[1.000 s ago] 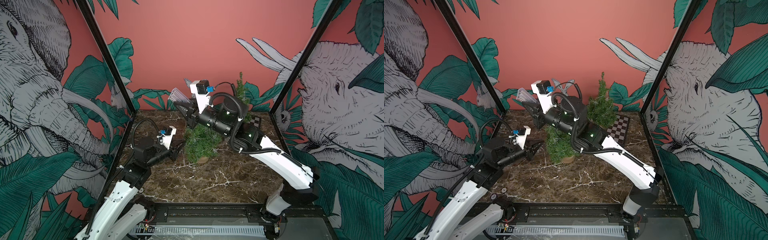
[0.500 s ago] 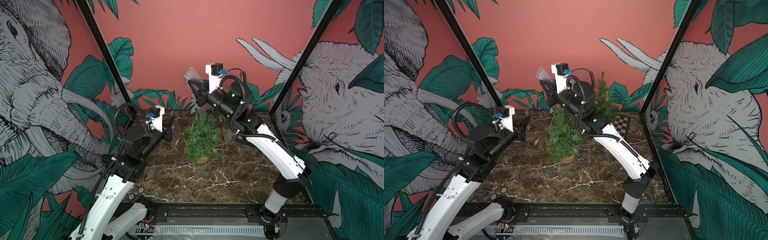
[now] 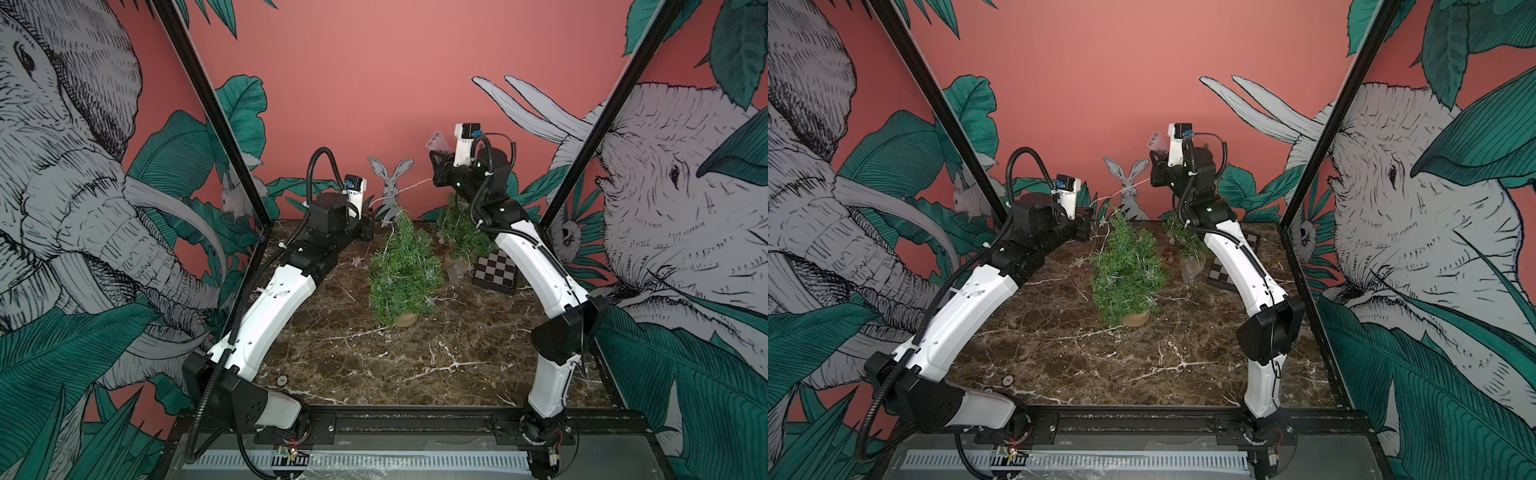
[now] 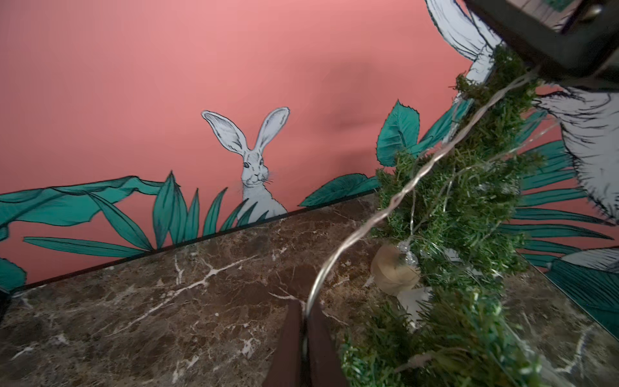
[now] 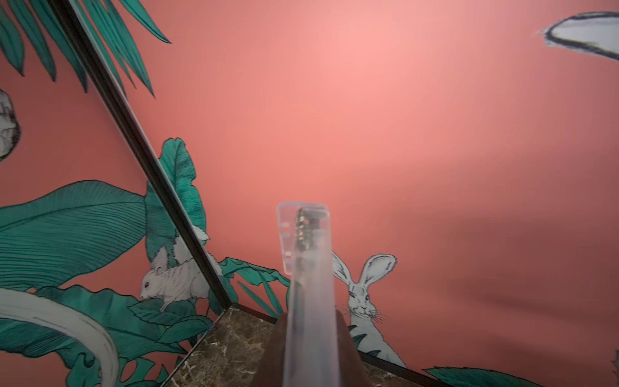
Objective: Wrap string light around the christmas tree
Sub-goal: Wrap the Christmas tree at the center of the board.
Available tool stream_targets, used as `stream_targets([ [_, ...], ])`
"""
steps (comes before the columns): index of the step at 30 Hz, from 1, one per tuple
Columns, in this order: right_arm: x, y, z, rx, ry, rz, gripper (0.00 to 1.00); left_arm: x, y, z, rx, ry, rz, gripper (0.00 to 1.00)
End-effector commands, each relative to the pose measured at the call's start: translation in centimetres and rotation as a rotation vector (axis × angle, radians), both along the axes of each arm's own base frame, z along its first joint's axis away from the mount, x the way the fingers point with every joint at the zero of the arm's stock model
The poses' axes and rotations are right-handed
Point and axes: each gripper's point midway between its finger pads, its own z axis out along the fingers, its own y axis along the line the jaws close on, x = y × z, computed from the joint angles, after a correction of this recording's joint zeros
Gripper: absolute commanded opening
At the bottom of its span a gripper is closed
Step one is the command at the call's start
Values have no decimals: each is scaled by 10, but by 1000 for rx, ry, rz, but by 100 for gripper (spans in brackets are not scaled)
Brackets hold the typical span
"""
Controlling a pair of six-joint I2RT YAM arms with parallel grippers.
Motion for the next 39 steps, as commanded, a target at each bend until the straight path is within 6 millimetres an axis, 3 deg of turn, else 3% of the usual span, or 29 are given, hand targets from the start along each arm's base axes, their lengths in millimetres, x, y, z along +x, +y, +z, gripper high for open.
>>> stream_targets([
  [1,-18,-11,20,36,-49,-11,0,-23,-20,33,-100,-28,-144,25],
  [2,-21,-17,18,36,-48,-24,0,-27,-27,31,-109,-13,-193,47],
  [3,-22,-23,17,37,-47,-35,0,-32,-32,30,-111,2,-232,59],
  [7,-33,-44,11,35,-28,-65,0,-48,-34,17,-71,60,-290,82],
  [8,-35,-47,9,24,-25,-75,0,-54,-32,15,-58,64,-300,84],
  [12,-45,-53,-3,7,-13,-82,0,-64,-8,17,-8,41,-209,86],
  [13,-59,-56,7,21,-42,-70,0,-67,-1,18,5,26,-187,86],
  [20,-114,-73,11,68,-109,-34,0,-86,53,35,19,-22,45,91],
  [27,-147,-72,3,30,-121,26,0,-94,75,28,66,10,133,92],
  [28,-147,-69,-13,18,-99,36,0,-95,74,27,74,3,123,92],
  [31,-153,-64,-23,1,-95,67,0,-111,44,22,64,-6,-83,92],
  [33,-153,-61,-28,-7,-87,72,0,-115,35,12,72,20,-144,91],
  [35,-154,-59,-28,-14,-87,73,0,-108,45,2,123,52,-82,90],
  [39,-154,-55,-27,-15,-86,74,0,-83,87,-20,310,87,162,90],
])
